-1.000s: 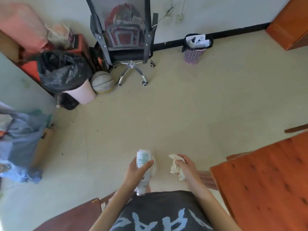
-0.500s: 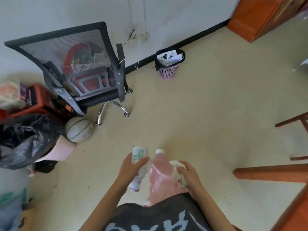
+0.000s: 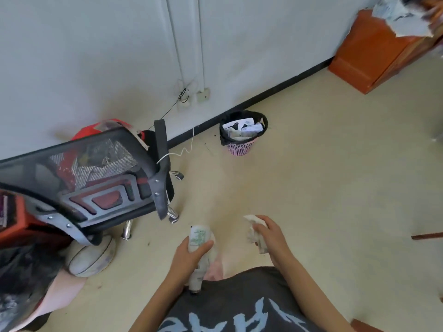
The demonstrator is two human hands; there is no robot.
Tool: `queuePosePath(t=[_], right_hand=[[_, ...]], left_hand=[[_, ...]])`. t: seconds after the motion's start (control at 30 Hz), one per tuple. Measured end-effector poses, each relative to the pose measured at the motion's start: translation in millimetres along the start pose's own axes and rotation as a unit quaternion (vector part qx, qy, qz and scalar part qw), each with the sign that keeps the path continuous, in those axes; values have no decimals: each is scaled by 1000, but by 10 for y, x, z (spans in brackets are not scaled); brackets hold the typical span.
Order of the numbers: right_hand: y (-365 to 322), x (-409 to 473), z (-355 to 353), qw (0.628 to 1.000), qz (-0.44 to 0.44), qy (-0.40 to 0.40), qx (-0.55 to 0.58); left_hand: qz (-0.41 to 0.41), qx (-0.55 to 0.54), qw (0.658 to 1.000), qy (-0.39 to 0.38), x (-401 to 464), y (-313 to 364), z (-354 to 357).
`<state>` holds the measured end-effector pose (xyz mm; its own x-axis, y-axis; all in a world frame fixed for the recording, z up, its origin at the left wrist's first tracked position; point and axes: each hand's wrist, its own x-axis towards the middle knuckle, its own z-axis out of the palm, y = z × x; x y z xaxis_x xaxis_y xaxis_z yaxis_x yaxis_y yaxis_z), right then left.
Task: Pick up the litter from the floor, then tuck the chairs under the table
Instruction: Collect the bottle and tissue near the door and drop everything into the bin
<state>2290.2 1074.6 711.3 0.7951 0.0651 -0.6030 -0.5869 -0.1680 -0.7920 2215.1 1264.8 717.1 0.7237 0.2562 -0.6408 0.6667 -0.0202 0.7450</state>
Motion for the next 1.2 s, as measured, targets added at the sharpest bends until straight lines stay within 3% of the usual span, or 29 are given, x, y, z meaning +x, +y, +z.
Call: queuePosePath(t=[0.33, 0.47, 0.67, 0.97, 1.2], right_hand=[[-981, 1596, 39, 995, 36, 79, 46], [-1441, 2126, 35, 994, 43, 90, 41], [-2091, 3171, -103, 998, 31, 61, 16], [-3036, 5259, -395, 999, 30, -20, 14], [-3159, 6735, -366, 996, 34, -76, -21]], left_hand=[[51, 66, 989, -122, 2104, 1910, 238], [54, 67, 987, -132, 2670, 2553, 365], [33, 56, 990, -123, 3591, 3135, 685], [49, 69, 996, -41, 5333, 4035, 1421], [7, 27, 998, -49, 6897, 4091, 1778]])
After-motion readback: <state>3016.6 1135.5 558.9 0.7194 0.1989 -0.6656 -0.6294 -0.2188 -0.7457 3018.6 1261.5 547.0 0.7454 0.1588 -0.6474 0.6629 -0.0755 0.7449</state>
